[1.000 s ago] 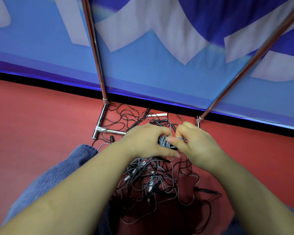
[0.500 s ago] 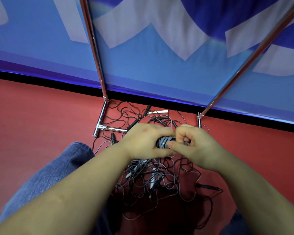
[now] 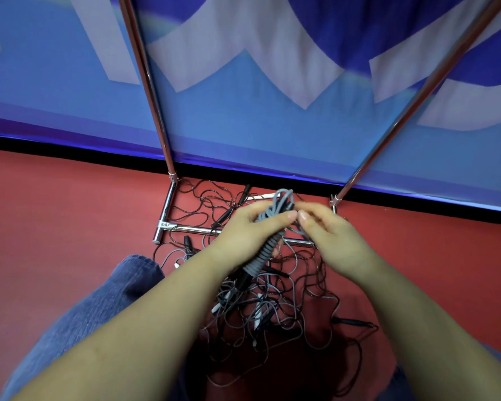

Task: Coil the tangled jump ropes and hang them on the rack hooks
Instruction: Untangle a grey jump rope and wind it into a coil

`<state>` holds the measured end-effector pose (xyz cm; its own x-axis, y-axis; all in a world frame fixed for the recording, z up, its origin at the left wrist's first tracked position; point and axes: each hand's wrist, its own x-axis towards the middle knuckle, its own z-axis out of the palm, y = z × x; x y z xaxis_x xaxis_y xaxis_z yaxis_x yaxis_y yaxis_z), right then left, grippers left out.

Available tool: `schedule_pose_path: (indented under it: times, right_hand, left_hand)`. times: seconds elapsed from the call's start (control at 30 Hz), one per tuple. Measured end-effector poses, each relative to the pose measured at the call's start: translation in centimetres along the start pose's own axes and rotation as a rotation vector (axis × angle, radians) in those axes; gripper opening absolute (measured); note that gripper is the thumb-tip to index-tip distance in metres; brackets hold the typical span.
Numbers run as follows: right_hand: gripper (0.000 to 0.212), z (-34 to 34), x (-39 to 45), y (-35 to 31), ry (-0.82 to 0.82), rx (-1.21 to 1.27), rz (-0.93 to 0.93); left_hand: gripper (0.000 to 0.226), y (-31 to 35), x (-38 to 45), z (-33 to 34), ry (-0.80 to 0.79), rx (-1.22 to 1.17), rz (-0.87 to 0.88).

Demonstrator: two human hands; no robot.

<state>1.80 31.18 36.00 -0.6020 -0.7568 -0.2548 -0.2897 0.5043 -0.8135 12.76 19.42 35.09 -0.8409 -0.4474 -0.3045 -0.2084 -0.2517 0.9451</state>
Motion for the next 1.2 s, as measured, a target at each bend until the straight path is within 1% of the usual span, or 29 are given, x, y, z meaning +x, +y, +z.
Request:
schedule_pose_path:
  times: [0.03,0.07,0.1,0.13,0.2,0.27,0.37,0.43,0.53,0.6,0.67,0.73,0.83,0.93,1.1,1.2]
  right_hand:
    - [0.021,0.3,0.1,0.1,-0.06,-0.041,0.059]
    - [0.018,0.7,0.2,0.2,-0.103,-0.012,0.116]
    - [0.015,1.0,0.2,0.0,-0.116,0.081,0.163]
    - [0.013,1.1,0.3,-0.3,-0.093,0.196,0.19]
    - [0.011,1.0,0.6,-0.4,0.024,0.31,0.178]
    - [0.013,0.7,0.6,-0.5,0.124,0.324,0.144]
    - [0.008,0.7,0.5,-0.9,0.218,0.441,0.112]
    - [0.003,0.8,0.3,-1.4,0.205,0.588,0.089]
    - [0.011,1.0,0.4,-1.5,0.127,0.733,0.076]
    - [0.015,1.2,0.6,-1.6,0.138,0.731,0.084]
    - [0.009,1.5,0.9,-1.7,0.205,0.724,0.108]
    - [0.009,1.8,1.1,-1.9,0.266,0.697,0.117]
    - [0.01,2.0,1.5,-1.7,0.333,0.628,0.116]
    - [0.01,2.0,1.7,-1.4,0.435,0.602,0.139]
    - [0.015,2.1,1.7,-1.5,0.562,0.495,0.099]
    - [0.017,2.4,1.4,-1.5,0.608,0.445,0.058]
  left_hand:
    - [0.015,0.1,0.1,0.0,0.022,-0.063,-0.038]
    - [0.018,0.1,0.3,0.0,0.045,-0.113,-0.072]
    - [0.019,0.1,0.4,0.0,0.068,-0.139,-0.097]
    - [0.02,0.1,0.5,0.0,0.089,-0.151,-0.118]
    - [0.025,0.0,0.8,0.1,0.11,-0.153,-0.153]
    - [0.031,0.0,1.0,0.3,0.112,-0.141,-0.177]
    - [0.041,-0.1,1.0,0.8,0.114,-0.1,-0.189]
    - [0.046,-0.1,1.1,0.9,0.122,-0.051,-0.178]
    - [0.051,0.0,1.1,1.2,0.158,-0.044,-0.146]
    - [0.056,0.0,1.1,1.4,0.195,-0.02,-0.114]
    - [0.061,-0.2,1.0,1.7,0.232,0.006,-0.099]
    - [0.062,-0.4,1.1,2.1,0.258,0.007,-0.109]
    - [0.052,-0.5,1.2,2.4,0.277,-0.056,-0.129]
    - [0.043,-0.6,1.4,2.6,0.258,-0.079,-0.099]
    - [0.041,-0.8,1.4,3.1,0.218,-0.089,-0.091]
    - [0.04,-0.9,1.4,3.3,0.219,-0.071,-0.084]
